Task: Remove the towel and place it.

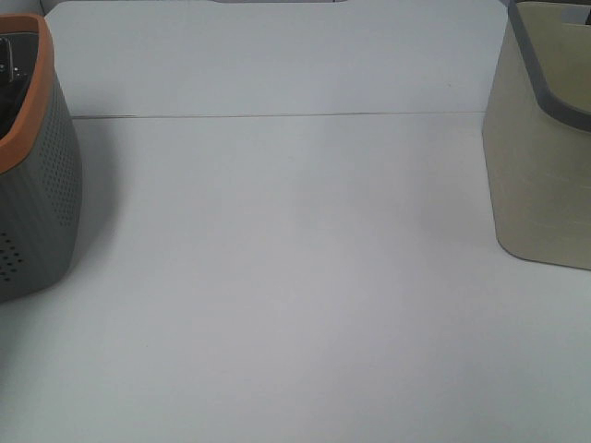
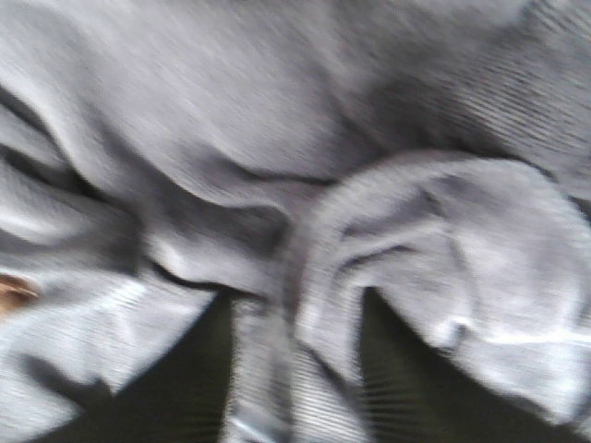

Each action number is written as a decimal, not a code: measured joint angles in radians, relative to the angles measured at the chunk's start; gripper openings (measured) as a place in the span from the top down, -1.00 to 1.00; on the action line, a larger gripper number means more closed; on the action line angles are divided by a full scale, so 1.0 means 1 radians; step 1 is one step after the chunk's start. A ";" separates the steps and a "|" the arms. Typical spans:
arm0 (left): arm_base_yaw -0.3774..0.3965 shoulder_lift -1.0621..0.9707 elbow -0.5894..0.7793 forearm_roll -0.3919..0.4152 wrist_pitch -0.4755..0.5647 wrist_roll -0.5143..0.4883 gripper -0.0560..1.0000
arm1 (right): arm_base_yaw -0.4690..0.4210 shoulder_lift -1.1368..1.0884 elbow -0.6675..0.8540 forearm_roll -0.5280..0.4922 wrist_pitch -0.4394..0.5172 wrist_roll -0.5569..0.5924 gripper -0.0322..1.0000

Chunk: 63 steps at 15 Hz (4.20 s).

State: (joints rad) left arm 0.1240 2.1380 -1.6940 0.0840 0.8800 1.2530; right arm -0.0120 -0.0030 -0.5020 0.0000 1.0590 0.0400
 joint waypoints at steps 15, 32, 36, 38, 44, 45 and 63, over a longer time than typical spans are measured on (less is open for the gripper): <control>0.000 -0.148 -0.071 -0.003 0.047 -0.125 0.89 | 0.000 0.000 0.000 0.000 0.000 0.000 -0.11; 0.000 -0.619 -0.169 -0.367 0.311 -0.305 0.89 | 0.000 0.000 0.000 0.000 0.000 0.000 -0.11; 0.000 -0.625 -0.290 -0.535 0.338 -0.325 0.89 | 0.000 0.000 0.000 0.058 -0.001 0.000 -0.11; -0.004 -0.625 -0.346 -0.622 0.338 -0.324 0.89 | 0.000 0.014 -0.002 0.112 -0.010 -0.017 -0.11; -0.213 -0.533 -0.539 -0.655 0.312 -0.256 0.89 | 0.000 0.190 -0.035 0.368 -0.263 -0.227 -0.11; -0.259 -0.493 -0.575 -0.657 0.293 -0.249 0.89 | 0.000 0.228 -0.035 0.406 -0.295 -0.275 -0.11; -0.597 -0.231 -0.657 -0.666 0.224 -0.129 0.89 | 0.000 0.902 -0.042 1.286 -0.412 -1.414 -0.11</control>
State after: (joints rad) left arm -0.4730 1.9070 -2.3510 -0.5820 1.1040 1.1240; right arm -0.0120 0.8990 -0.5440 1.2860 0.6470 -1.3740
